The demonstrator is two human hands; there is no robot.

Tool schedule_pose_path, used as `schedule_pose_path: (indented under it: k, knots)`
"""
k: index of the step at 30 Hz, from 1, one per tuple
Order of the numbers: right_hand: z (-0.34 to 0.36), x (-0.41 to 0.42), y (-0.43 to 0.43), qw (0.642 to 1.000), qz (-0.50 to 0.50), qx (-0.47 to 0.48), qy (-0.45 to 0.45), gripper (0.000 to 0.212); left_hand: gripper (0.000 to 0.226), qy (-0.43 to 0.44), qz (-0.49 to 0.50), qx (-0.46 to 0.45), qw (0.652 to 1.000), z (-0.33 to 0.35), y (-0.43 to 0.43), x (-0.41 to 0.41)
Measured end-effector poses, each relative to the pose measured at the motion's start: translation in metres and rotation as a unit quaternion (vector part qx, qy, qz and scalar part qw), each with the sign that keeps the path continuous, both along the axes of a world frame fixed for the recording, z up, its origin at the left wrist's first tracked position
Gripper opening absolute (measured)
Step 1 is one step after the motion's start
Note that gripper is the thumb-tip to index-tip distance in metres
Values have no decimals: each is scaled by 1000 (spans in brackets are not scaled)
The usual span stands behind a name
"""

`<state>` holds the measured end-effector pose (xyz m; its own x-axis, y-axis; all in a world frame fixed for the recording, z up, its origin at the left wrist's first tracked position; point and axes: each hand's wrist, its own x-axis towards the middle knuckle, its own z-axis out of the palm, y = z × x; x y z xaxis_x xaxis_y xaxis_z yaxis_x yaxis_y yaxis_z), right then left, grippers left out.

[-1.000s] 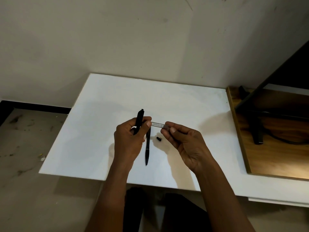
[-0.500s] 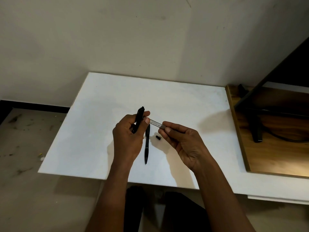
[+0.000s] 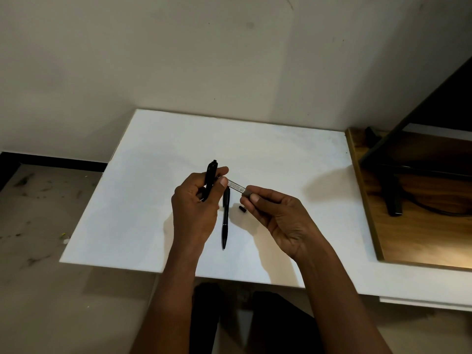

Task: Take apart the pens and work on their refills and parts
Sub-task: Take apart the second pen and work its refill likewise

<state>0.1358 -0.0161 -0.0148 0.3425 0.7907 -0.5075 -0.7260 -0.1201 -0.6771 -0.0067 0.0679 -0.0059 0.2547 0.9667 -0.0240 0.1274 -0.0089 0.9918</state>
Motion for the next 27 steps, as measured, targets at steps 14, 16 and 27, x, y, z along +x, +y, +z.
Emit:
schedule_pose_path:
  k: [14,16,27]
  knots:
    - [7,3,-2,991,-21,23,-128,20,14,-80,23,-186,979,-10,6,-3]
    - [8,1,-1,986,-44,20,-162,17,13,-87,23,-202,975,-9,6,-3]
    - [13,2,0,955,-120,20,-271,14,11,-121,6,-273,954,-10,6,-2]
